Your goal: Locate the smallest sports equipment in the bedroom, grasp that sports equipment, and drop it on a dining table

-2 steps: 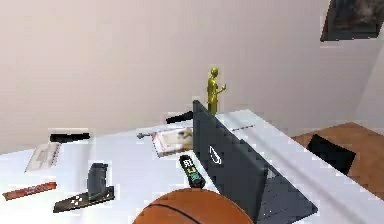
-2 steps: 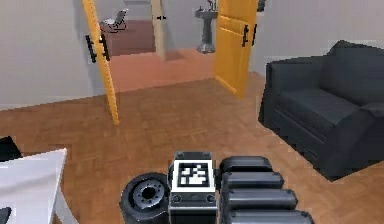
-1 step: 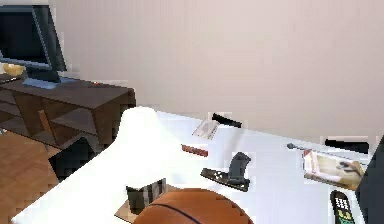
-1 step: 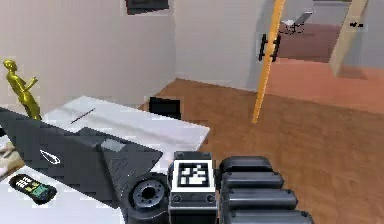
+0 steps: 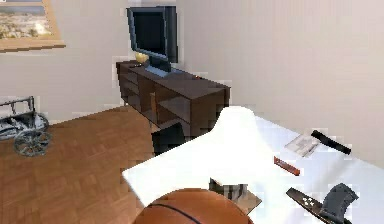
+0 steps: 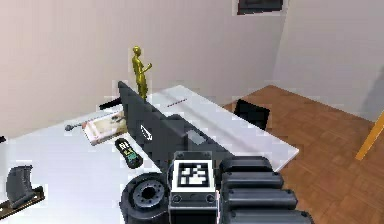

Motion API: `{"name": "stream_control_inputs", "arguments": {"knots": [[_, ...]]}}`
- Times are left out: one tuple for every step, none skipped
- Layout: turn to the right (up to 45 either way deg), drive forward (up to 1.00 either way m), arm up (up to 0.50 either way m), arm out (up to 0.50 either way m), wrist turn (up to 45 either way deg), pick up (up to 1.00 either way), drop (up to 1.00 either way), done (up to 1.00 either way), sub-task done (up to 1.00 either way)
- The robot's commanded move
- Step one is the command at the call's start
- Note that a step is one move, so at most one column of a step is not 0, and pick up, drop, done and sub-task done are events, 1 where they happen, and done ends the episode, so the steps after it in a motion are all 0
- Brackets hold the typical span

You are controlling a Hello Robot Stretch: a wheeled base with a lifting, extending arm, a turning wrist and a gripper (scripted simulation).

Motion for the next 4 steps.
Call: {"name": "stream_control_inputs", "arguments": {"knots": [[0.0, 0.0, 0.0, 0.38, 0.0, 0.0, 0.0, 0.0, 0.0], [0.0, 0.0, 0.0, 0.0, 39.0, 0.0, 0.0, 0.0, 0.0], [0.0, 0.0, -0.32, 0.0, 0.0, 0.0, 0.0, 0.0, 0.0], [0.0, 0.0, 0.0, 0.0, 0.0, 0.0, 1.0, 0.0, 0.0]]}}
